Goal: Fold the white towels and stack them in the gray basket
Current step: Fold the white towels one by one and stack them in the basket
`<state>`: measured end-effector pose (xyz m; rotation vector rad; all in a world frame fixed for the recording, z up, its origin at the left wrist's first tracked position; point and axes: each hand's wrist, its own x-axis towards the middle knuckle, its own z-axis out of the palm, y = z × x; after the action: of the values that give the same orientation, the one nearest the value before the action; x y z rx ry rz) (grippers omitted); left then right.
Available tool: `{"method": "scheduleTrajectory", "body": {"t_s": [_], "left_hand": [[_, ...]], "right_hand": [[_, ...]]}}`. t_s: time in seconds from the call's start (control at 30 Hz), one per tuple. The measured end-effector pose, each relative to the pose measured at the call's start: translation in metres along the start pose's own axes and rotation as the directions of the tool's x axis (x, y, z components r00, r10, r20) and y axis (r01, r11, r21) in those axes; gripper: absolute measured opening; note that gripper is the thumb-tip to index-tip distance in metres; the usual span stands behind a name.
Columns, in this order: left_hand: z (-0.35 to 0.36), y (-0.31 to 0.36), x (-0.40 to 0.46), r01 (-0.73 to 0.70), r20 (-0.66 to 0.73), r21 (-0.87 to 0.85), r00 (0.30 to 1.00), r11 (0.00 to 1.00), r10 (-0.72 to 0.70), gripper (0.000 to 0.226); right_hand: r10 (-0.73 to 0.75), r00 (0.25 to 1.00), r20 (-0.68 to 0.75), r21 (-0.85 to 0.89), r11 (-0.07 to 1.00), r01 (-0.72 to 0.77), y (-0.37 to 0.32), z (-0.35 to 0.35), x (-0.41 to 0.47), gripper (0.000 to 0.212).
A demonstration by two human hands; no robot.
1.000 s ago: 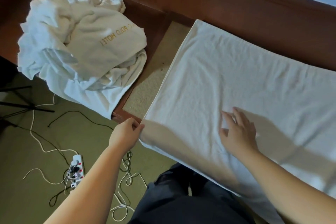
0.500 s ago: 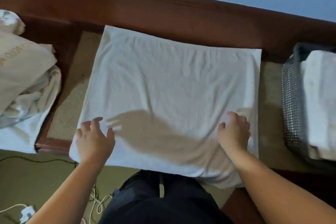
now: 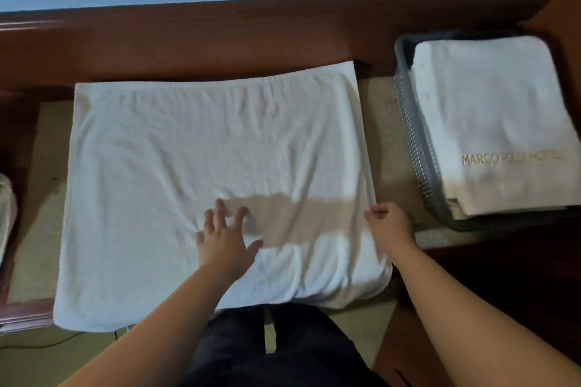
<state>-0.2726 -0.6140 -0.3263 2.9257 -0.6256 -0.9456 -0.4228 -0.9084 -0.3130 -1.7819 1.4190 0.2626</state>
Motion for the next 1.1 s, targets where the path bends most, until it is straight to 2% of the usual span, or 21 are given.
{"method": "scheduleTrajectory", "body": {"t_s": [0.07, 0.17, 0.33, 0.47, 0.57, 0.67, 0.77, 0.87, 0.93, 1.0, 1.03, 1.1], "left_hand": [[-0.001, -0.002, 0.001, 0.000, 0.009, -0.027, 1.000, 1.000, 0.001, 0.078], [-0.001, -0.003, 0.003, 0.001, 0.012, -0.058, 1.000, 0.998, 0.000, 0.077], [0.000, 0.001, 0.002, 0.021, 0.012, -0.087, 1.000, 0.996, -0.020, 0.078], [-0.001, 0.002, 0.004, 0.030, 0.031, -0.094, 0.999, 0.995, -0.027, 0.077], [0.000, 0.002, 0.005, 0.024, 0.021, -0.098, 1.000, 0.995, -0.022, 0.076], [0.002, 0.002, 0.006, 0.027, 0.012, -0.099, 1.000, 0.995, -0.026, 0.077], [0.002, 0.002, 0.006, 0.034, 0.015, -0.098, 0.999, 0.995, -0.033, 0.079], [0.001, 0.004, 0.004, 0.035, 0.013, -0.082, 0.999, 0.996, -0.034, 0.078], [0.002, 0.008, -0.001, 0.044, -0.007, -0.057, 0.999, 0.997, -0.044, 0.075], [0.003, 0.015, -0.011, 0.051, -0.060, -0.038, 0.997, 0.998, -0.053, 0.072], [0.006, 0.018, -0.018, 0.043, -0.097, -0.032, 0.994, 0.999, -0.046, 0.069], [0.013, 0.026, -0.032, -0.007, -0.151, -0.019, 0.989, 1.000, 0.004, 0.062]], "right_hand": [[0.001, 1.000, 0.001, -0.016, 1.000, -0.001, 0.001, -0.006, 0.005, 0.008], [-0.002, 0.998, -0.061, 0.020, 1.000, 0.003, -0.001, -0.016, 0.011, 0.010], [-0.011, 0.981, 0.193, -0.061, 0.998, 0.023, 0.000, -0.011, 0.012, 0.027], [-0.018, 0.983, 0.184, -0.168, 0.984, 0.050, 0.002, -0.010, 0.015, 0.026], [-0.041, 0.989, 0.140, -0.126, 0.990, 0.059, 0.007, -0.014, 0.011, 0.019], [-0.051, 0.991, 0.124, -0.026, 0.998, 0.054, 0.018, -0.015, 0.006, 0.020], [-0.032, 0.974, 0.224, 0.065, 0.998, 0.018, 0.034, -0.017, 0.000, 0.030], [-0.030, 0.954, 0.299, -0.030, 0.999, 0.041, 0.060, -0.016, -0.012, 0.032], [-0.125, 0.977, 0.170, -0.093, 0.985, 0.142, 0.081, -0.012, -0.027, 0.020], [-0.218, 0.975, -0.037, -0.087, 0.973, 0.214, 0.105, -0.007, -0.046, 0.016], [-0.195, 0.974, -0.114, -0.068, 0.980, 0.188, 0.114, -0.005, -0.057, 0.016], [-0.048, 0.982, -0.185, 0.008, 0.999, 0.051, 0.131, 0.001, -0.075, 0.016]]}}
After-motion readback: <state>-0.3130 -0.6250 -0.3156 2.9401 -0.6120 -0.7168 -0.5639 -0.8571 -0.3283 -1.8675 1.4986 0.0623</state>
